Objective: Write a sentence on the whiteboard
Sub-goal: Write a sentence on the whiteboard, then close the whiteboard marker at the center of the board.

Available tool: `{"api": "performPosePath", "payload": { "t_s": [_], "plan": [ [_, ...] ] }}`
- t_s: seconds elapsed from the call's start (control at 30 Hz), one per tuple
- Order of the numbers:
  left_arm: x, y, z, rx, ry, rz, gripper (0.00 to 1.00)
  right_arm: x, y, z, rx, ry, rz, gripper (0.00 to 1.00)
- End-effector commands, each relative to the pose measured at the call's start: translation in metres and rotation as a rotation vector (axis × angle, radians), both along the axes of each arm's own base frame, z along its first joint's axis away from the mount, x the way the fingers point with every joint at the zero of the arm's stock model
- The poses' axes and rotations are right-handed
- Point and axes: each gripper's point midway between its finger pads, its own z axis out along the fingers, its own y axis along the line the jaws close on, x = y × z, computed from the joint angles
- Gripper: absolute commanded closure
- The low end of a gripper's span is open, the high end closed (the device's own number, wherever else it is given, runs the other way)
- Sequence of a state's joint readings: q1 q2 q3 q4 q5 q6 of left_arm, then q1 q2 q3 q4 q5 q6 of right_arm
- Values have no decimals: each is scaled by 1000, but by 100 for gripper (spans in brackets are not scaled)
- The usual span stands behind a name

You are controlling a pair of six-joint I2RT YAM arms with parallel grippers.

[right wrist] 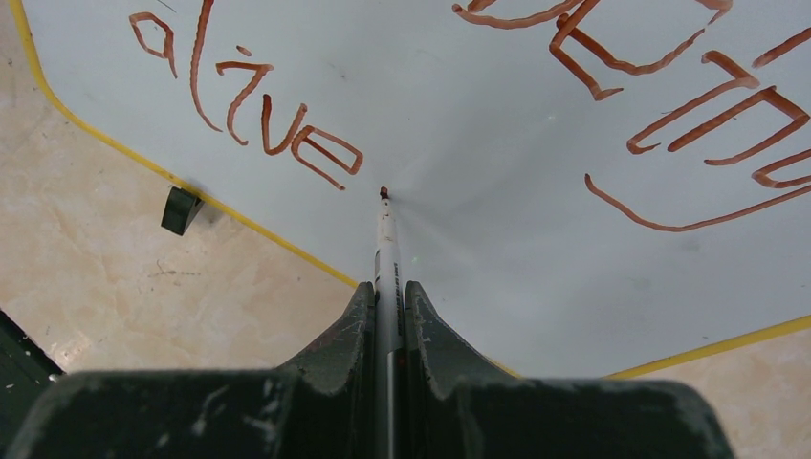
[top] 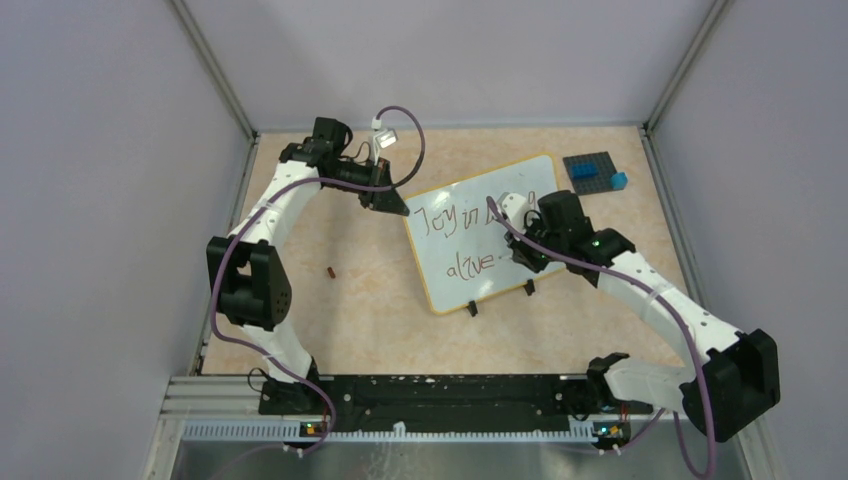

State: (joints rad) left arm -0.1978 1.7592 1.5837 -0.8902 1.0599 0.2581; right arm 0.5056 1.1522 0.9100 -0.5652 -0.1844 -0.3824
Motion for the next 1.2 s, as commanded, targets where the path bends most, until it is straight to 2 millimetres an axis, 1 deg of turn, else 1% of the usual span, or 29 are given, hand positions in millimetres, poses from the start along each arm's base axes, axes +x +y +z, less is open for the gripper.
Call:
{"api": "performPosePath", "payload": {
  "t_s": [0.0,0.1,0.2,0.27,0.33,0.47,0.57,0.67,0.77,0.83,0.9,0.93,1.03,1.1,1.17],
  "plan": [
    [10,-3,1,14,-84,-14,100,10,-6,6,-12,-49,-31,100],
    [11,-3,2,15,-89,-12,100,9,-5,7,-9,-45,-27,100],
    [11,-4,3,13,-87,-9,100,7,0,18,24,-50,-7,100],
    [11,-4,5,11,-88,-7,90,3,6,29,59,-59,19,100],
    [14,-4,7,14,-94,2,79,2,11,42,87,-76,46,100],
    [20,-3,19,24,-120,17,64,-2,21,71,147,-106,97,100],
    [26,-4,35,16,-154,29,53,-7,30,90,203,-106,132,100],
    [31,-3,55,17,-198,46,42,-14,38,106,254,-98,166,100],
    [34,3,71,42,-249,64,30,-20,43,118,290,-89,189,100],
    [34,12,77,65,-274,88,22,-24,46,121,311,-76,198,100],
    [35,27,85,74,-295,122,18,-28,47,123,328,-69,203,100],
    [35,36,90,77,-307,140,17,-29,48,124,336,-64,203,100],
    [35,71,96,119,-332,196,16,-34,50,125,362,-41,203,100],
    [32,96,92,171,-322,245,16,-37,51,124,385,-23,206,100],
    [27,123,75,254,-307,285,16,-39,52,120,398,-6,201,100]
  ]
}}
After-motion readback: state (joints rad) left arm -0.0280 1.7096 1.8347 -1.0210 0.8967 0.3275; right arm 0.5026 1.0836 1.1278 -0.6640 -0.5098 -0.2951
